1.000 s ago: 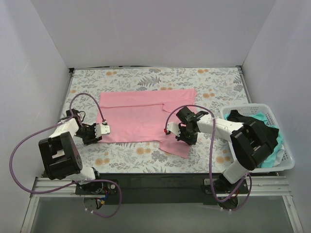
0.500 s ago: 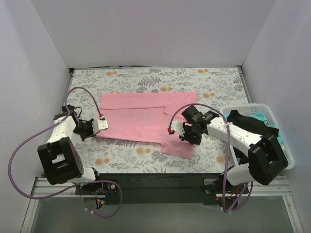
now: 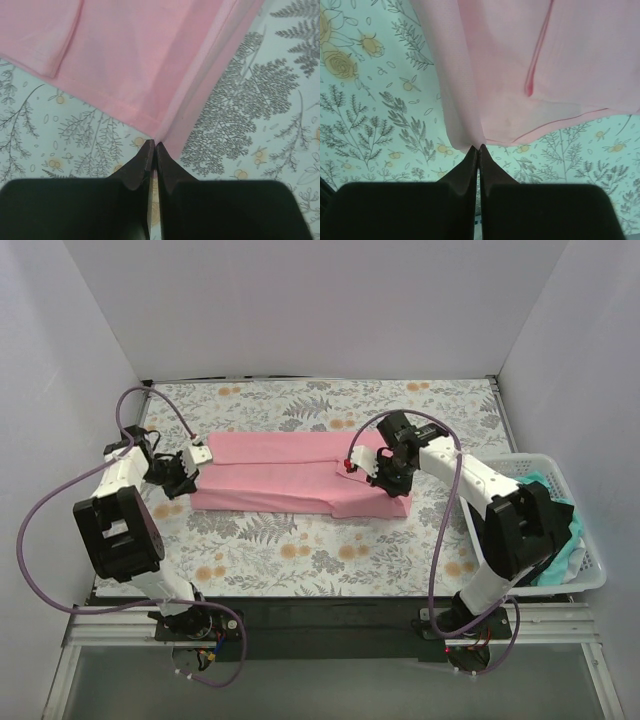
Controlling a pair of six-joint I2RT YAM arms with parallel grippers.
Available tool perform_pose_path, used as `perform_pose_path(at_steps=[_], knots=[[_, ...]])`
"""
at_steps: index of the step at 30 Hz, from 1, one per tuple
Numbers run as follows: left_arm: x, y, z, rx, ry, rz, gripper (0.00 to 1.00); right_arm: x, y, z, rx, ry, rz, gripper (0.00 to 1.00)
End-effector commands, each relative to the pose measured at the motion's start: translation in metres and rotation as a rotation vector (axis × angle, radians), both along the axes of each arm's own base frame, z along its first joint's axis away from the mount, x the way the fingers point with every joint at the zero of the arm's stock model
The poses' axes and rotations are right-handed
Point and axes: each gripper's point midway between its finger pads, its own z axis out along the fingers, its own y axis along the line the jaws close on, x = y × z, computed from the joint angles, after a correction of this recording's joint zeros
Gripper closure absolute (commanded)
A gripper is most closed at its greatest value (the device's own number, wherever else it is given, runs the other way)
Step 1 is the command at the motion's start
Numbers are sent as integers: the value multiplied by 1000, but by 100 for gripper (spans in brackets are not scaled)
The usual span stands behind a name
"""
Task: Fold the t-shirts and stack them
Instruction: Fold the tshirt
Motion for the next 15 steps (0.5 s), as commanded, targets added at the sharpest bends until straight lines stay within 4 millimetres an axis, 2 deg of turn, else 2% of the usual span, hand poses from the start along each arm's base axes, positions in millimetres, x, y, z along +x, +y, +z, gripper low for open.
perform_pose_path(at_steps=[1,5,10,15], knots=[[30,-1,20,-51,-49,62,100,15,2,10,-4,-3,58,99],[47,0,20,-62,-45,88,100,34,0,3,-22,9,60,99],[61,-1,11,-47,-30,98,100,58,-3,6,-29,-12,55,99],[75,0,5,-43,-31,118,100,65,-7,-5,-55,7,68,99]])
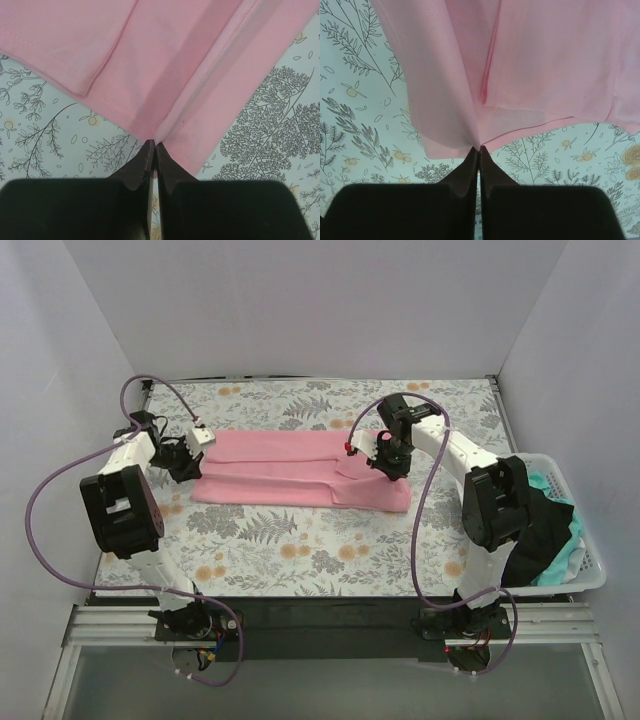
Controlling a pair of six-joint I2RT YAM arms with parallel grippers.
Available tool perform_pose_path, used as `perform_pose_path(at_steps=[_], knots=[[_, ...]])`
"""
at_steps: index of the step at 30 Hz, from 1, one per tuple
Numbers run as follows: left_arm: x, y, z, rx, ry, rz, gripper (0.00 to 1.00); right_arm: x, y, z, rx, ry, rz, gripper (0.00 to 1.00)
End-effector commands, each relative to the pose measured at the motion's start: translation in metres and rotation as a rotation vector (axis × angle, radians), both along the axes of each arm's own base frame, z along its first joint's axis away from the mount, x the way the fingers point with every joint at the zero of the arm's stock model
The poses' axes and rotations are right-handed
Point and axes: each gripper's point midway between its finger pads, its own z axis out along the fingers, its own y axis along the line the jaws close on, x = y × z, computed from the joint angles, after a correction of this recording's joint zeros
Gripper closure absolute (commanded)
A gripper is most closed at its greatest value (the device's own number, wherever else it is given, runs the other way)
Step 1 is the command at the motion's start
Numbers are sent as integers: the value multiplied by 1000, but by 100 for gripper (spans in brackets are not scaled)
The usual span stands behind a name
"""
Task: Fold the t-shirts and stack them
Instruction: Fold the tshirt
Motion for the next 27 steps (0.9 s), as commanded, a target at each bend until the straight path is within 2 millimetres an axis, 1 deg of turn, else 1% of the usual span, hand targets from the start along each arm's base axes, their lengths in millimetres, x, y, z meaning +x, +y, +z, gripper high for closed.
perform_pose_path(at_steps=[1,4,10,11,20,27], knots=[[24,3,13,11,-64,24,100,7,-5,4,-21,-8,56,99],[32,3,11,7,-66,33,100,14,-5,2,-23,-9,51,99],[42,6,5,22,-61,37,100,29,-6,0,-27,-20,45,99],[42,6,3,24,-57,38,100,29,-6,-3,-32,-12,48,99],[45,6,-15,36,-30,44,100,42,-3,-13,-48,-7,47,99],[45,7,-22,43,-23,51,100,50,-4,-18,-60,-9,41,99]])
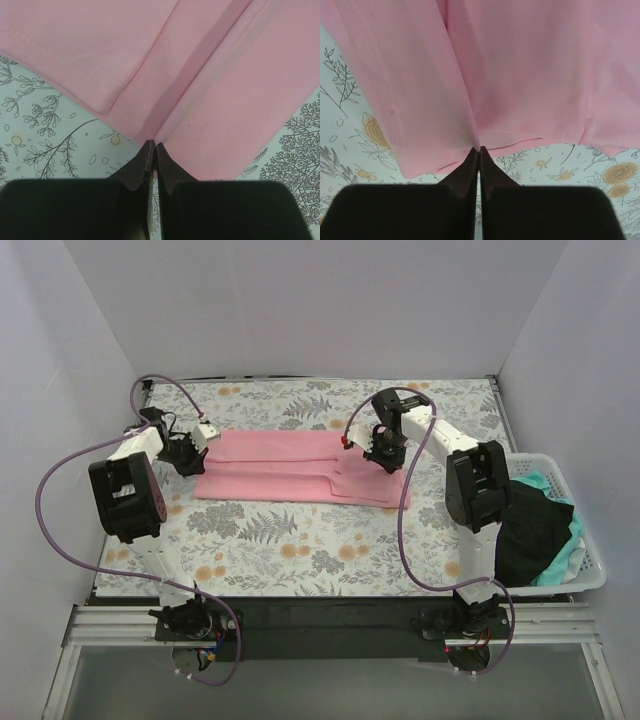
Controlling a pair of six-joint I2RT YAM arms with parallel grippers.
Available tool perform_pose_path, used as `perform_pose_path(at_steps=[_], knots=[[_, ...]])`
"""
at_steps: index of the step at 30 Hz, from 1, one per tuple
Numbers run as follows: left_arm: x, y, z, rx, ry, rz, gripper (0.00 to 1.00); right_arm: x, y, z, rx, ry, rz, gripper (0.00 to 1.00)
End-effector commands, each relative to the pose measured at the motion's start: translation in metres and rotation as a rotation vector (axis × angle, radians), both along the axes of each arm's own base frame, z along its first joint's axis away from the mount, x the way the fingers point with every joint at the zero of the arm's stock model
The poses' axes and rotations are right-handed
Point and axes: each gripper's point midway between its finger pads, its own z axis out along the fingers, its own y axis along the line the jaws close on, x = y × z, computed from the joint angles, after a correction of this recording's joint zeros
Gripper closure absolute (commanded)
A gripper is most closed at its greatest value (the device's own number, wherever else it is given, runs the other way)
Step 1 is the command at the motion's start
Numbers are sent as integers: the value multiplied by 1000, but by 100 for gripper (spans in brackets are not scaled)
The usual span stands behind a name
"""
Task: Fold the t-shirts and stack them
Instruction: Fold the tshirt
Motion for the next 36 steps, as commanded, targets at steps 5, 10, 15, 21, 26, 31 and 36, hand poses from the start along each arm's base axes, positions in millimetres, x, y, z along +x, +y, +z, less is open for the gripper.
perform_pose_path(at_steps=[5,10,15,21,26,31,36], knots=[[10,3,9,16,-44,1,100,14,1,15,3,-40,44,99],[9,3,15,19,-52,-6,100,15,0,25,3,-53,60,99],[10,4,12,23,-47,-6,100,20,3,21,1,-46,62,99],[13,5,8,21,-46,8,100,27,3,11,-14,-36,63,99],[14,9,4,31,-27,46,90,31,2,10,-24,-38,39,91],[21,23,32,-71,30,262,36,37,-11,39,42,-57,-107,56],[3,26,52,-227,168,451,20,4,-16,66,162,66,-290,52]])
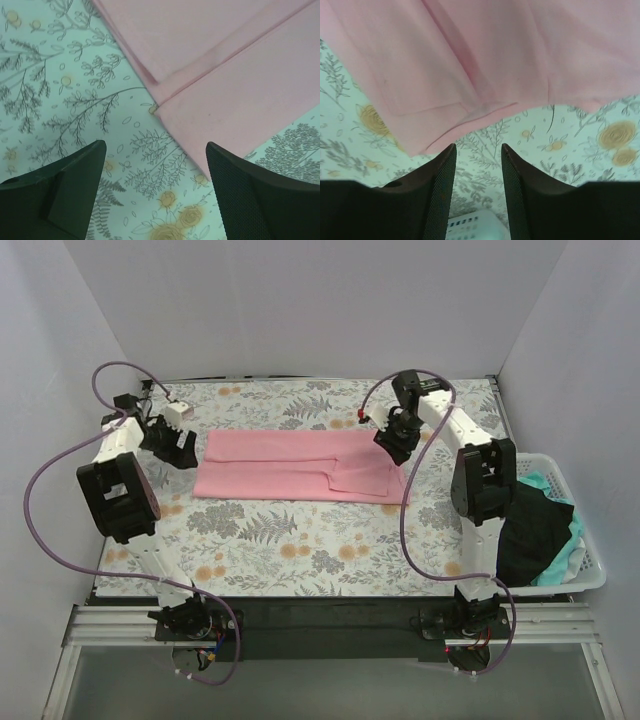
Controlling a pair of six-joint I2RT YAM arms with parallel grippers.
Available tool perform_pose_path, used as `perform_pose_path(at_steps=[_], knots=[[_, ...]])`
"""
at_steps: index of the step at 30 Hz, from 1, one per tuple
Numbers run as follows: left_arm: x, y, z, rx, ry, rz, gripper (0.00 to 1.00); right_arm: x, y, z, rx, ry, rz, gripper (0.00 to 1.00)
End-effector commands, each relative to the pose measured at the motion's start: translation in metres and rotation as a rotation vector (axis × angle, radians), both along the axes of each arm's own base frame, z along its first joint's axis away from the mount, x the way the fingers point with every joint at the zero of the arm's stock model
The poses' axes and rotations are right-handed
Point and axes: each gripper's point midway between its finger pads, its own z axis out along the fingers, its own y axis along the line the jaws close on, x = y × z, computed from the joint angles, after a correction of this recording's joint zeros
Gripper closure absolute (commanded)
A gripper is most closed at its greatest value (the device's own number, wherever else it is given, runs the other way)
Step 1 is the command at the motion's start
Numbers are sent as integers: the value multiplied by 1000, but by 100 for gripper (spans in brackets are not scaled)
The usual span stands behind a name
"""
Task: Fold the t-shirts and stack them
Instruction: Fold the tshirt
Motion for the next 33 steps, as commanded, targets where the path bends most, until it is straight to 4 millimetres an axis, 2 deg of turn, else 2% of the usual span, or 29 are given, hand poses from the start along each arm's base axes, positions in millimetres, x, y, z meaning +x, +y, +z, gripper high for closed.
perform_pose_path(at_steps=[1,2,6,16,23,28,31,33], knots=[[-21,-5,18,-166,119,178,20,-32,1,47,144,70,-151,52],[-27,-7,16,-193,155,214,19,-46,2,45,161,119,-202,52],[-43,-14,-1,-238,254,303,19,-71,6,31,210,251,-306,51],[-57,-16,-36,-255,362,407,29,-81,-3,-17,224,391,-445,51],[-62,-19,-42,-267,384,414,46,-87,-11,-39,179,401,-465,52],[-58,-21,-38,-286,380,409,64,-93,-15,-43,160,412,-466,57],[-60,-24,-34,-302,393,398,69,-94,-16,-43,158,413,-469,62],[-61,-26,-30,-309,394,387,76,-94,-17,-44,155,412,-472,70]])
